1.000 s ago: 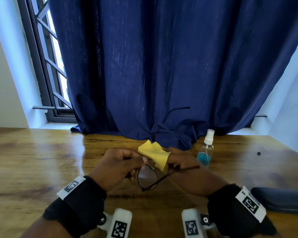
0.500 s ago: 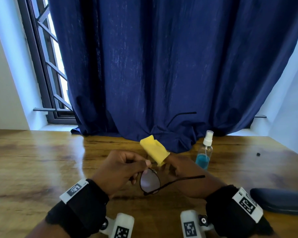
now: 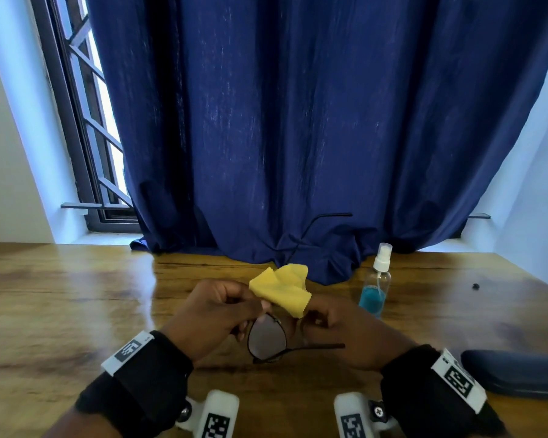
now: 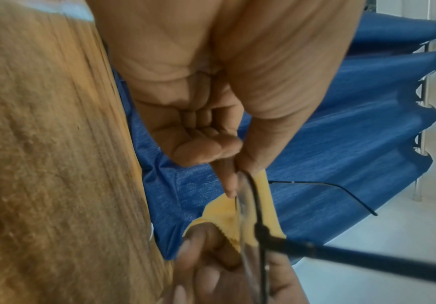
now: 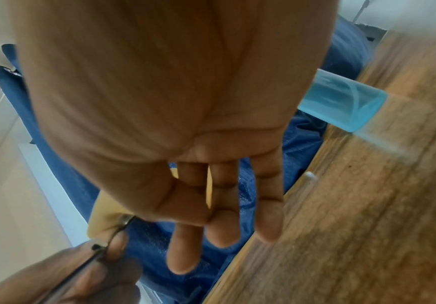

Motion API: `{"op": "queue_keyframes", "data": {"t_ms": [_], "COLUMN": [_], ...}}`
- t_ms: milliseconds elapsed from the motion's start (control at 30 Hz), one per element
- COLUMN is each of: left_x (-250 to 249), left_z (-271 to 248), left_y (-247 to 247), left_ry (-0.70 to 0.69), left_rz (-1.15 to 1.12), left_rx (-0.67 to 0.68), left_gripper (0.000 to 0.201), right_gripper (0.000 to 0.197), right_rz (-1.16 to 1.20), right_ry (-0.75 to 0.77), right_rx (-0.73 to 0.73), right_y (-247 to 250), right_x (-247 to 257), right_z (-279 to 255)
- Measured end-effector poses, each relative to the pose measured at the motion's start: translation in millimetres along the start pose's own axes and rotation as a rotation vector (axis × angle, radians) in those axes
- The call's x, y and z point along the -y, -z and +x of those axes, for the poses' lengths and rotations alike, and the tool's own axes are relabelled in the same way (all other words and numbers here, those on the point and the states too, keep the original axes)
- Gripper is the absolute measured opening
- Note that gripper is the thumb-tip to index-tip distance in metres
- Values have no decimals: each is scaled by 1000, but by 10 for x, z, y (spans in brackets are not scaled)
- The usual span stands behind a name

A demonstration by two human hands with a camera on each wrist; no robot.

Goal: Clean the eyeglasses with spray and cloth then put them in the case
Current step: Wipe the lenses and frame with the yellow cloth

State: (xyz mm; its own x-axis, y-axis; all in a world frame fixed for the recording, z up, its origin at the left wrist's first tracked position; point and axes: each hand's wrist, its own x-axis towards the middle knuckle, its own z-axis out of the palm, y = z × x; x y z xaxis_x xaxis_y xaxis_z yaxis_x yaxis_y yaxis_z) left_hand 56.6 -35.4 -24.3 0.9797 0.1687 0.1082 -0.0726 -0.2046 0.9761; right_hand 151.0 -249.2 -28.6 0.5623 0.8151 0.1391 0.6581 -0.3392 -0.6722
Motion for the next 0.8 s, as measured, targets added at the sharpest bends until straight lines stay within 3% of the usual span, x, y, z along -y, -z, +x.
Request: {"op": "queue_keyframes", "data": {"t_ms": [167,400,533,667,800], "left_x": [6,58,64,65,105], "left_z": [-1,19,18,17,35], "left_y": [7,7,0,-18,14], "left_ry": [-2,29,54,66,82], "left_rz": [-2,62,112,62,69], "left_rx": [35,40,63,41,30], "left_gripper": [14,16,28,20,16], "right_gripper": [16,9,25,24,30], "right_rz": [62,26,-13,40,4], "right_ry": [23,50,126,150,148], "right_rx": [-106,-48,-168,-253,-224], "right_y": [93,5,6,35,23], "right_x": [6,114,55,27,23], "right_z": [-19,-1,22,17,25]}}
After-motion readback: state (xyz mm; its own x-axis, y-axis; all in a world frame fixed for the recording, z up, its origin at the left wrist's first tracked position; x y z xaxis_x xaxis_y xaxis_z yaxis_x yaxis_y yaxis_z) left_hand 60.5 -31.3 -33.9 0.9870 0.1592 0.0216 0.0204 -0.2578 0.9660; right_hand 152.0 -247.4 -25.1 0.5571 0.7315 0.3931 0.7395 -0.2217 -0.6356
